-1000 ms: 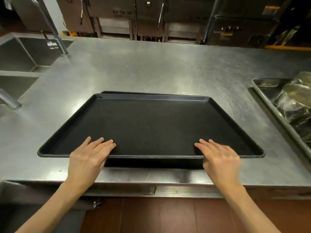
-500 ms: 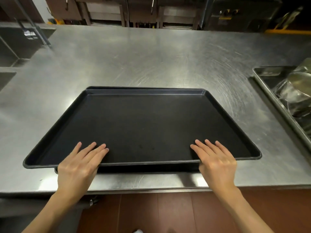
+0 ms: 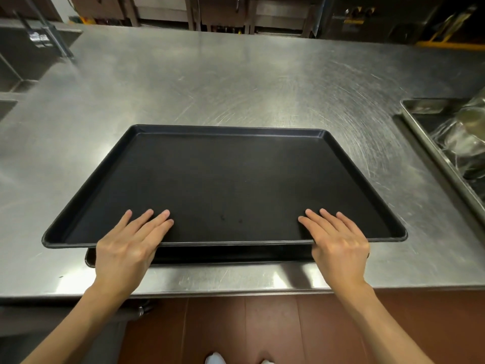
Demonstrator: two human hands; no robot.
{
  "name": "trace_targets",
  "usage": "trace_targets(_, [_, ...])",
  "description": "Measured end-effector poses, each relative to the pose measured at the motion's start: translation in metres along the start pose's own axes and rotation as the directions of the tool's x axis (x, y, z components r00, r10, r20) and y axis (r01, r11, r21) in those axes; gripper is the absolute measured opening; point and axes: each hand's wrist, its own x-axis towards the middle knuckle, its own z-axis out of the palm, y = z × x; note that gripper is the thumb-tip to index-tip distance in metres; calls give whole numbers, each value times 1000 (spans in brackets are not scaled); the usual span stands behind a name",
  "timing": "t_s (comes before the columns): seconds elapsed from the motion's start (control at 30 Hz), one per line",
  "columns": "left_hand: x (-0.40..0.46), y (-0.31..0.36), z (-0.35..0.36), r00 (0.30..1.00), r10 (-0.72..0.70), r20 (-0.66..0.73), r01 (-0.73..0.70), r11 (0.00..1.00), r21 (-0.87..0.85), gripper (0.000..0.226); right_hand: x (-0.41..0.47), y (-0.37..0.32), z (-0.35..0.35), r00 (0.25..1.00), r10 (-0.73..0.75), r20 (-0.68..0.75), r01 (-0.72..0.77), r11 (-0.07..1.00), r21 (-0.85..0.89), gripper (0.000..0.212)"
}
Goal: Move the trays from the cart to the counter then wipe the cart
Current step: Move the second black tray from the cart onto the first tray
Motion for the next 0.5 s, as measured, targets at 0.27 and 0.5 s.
trace_targets(0.27, [-5,11,13,999,-19,28,20,999,-39,40,-1,12,4,998,-15,53,15,1000,16,44])
trace_targets(0.5, [-26,16,42,996,-20,92,28,996,-84,53,-21,26,21,932,-41,361,12,997,82,59])
